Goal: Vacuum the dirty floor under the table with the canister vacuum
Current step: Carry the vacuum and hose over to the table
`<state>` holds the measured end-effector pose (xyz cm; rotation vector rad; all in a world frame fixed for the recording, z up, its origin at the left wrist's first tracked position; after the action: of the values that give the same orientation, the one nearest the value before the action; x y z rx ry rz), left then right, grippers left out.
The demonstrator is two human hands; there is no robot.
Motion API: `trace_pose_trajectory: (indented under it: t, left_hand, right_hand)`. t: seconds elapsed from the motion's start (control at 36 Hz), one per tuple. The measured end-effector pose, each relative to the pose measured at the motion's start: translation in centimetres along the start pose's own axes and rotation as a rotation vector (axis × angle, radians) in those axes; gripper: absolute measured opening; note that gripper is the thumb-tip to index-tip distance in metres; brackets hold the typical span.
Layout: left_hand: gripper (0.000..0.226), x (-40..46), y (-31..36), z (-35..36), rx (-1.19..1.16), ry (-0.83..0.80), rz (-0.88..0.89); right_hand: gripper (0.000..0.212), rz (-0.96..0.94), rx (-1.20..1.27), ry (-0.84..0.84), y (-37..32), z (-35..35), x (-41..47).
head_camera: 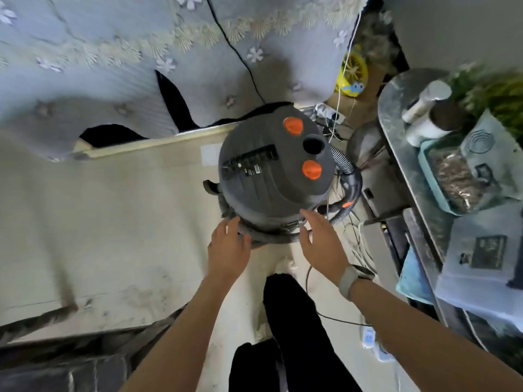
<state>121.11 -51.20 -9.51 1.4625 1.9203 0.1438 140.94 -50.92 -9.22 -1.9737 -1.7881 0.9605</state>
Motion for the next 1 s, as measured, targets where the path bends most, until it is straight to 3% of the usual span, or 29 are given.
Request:
trace_pose_trajectory:
  t: [0.22,0.39,0.56,0.83,1.0]
  left_hand:
    - [0.042,6.0,-1.1,-1.1,-0.172,0.08,-0.05]
    - [0.041,9.9,-1.4,-3.3,-0.143,0.099,0.049]
    - [0.043,14.8,3.6,-4.9,-0.022,0.124,0.243]
    - [0.049,19.4,17.5,0.0,0.128,0.087,0.574]
    - [0.044,23.1,23.7,7.6,0.346,0.088,0.565]
  right_hand:
    - [0.043,-0.296,-0.263,0.094,-2.5,2.8,7.0]
    - [0.044,-0.233,-0.347,0.142,-3.8,3.0,11.3]
    - [0.046,-0.156,-0.34,0.213,-3.6,0.1,15.7]
    - [0.048,0.042,-0.172,0.351,7.4,-7.7,20.4]
    - [0.051,0.277,-0.139,0.141,19.9,-8.2,25.1]
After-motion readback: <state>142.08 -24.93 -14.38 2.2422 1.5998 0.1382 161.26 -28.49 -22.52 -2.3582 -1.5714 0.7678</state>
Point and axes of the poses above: each hand's wrist, its own x-axis towards the middle knuckle, its own z-axis out of the palm, y = z × x, the point moved 2 cm from there along x, towards the middle knuckle, and after that the axes turned 1 degree about -x, right-handed, at the moved point
